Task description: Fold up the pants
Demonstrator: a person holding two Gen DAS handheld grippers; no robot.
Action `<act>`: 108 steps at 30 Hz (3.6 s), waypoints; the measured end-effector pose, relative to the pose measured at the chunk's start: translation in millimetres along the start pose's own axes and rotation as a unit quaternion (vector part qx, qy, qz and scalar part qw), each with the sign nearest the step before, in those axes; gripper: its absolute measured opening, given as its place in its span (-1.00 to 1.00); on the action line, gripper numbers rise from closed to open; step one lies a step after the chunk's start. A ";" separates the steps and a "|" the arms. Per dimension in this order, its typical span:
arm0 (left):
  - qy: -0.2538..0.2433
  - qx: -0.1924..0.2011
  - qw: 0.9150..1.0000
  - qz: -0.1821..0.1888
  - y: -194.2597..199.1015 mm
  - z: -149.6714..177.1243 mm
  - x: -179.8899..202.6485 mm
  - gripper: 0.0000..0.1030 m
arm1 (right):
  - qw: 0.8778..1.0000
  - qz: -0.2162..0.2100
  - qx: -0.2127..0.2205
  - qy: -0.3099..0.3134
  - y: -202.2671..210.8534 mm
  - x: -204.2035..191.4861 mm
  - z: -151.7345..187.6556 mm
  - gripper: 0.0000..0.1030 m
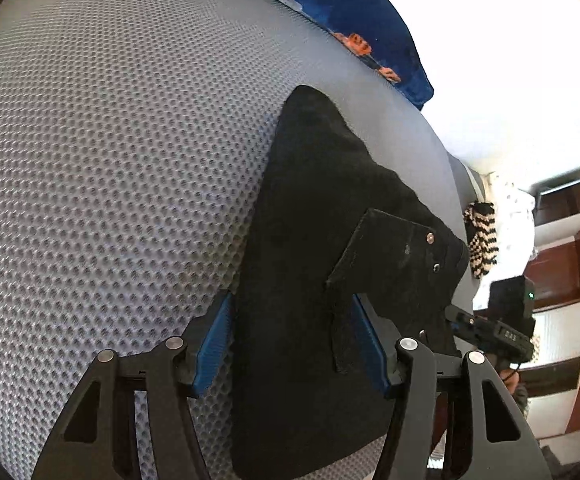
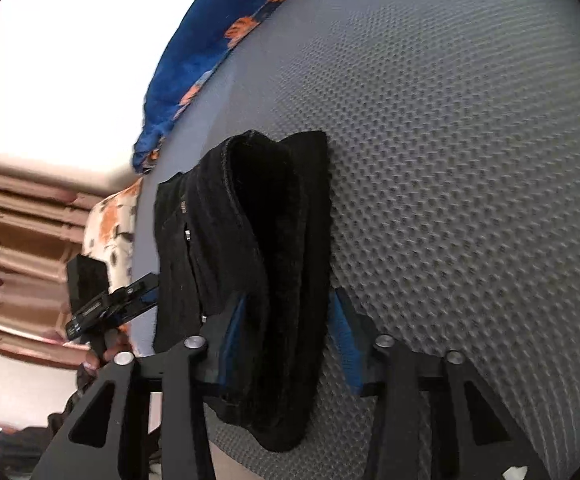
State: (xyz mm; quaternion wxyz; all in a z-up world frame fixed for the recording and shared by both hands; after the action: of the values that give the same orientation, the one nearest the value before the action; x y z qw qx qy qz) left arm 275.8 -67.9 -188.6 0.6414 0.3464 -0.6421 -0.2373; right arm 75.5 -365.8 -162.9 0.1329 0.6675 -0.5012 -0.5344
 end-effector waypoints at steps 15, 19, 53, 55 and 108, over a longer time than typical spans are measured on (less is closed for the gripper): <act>-0.051 0.035 0.998 -0.015 -26.8 0.1 31.8 -0.40 | 0.998 -0.051 0.003 0.026 -23.4 -11.2 -20.0 -0.38; -0.078 0.056 0.995 -0.036 -22.5 4.0 43.7 -0.57 | 0.999 -0.012 0.019 0.036 -17.8 -24.9 -19.9 -0.51; -0.113 0.166 0.974 -0.108 74.1 -37.7 29.4 -0.65 | 0.989 0.064 0.011 0.135 -75.9 -158.0 -82.8 -0.65; -0.112 0.170 0.973 -0.106 74.6 -47.5 29.0 -0.65 | 0.989 0.059 0.011 0.132 -80.5 -158.2 -91.2 -0.65; -0.090 0.217 0.950 -0.205 37.7 -138.9 -38.9 0.23 | 0.975 0.186 0.009 0.124 -142.0 -87.0 -162.1 0.03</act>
State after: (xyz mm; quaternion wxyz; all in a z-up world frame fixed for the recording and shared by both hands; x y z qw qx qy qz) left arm 405.3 5.1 -177.1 0.4275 0.5789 -0.6483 -0.2486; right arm 294.0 -287.7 -149.9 0.2855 0.6246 -0.6010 -0.4089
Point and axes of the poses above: each gripper's, at about its wrist camera, not at the fingertips, and y roughly against the way its jaws point, x to its right, z to its underside, the point moved 7 cm from there along -y, roughly the way its jaws point, and after that the axes turned 14 degrees about y, right-handed, at the moved point
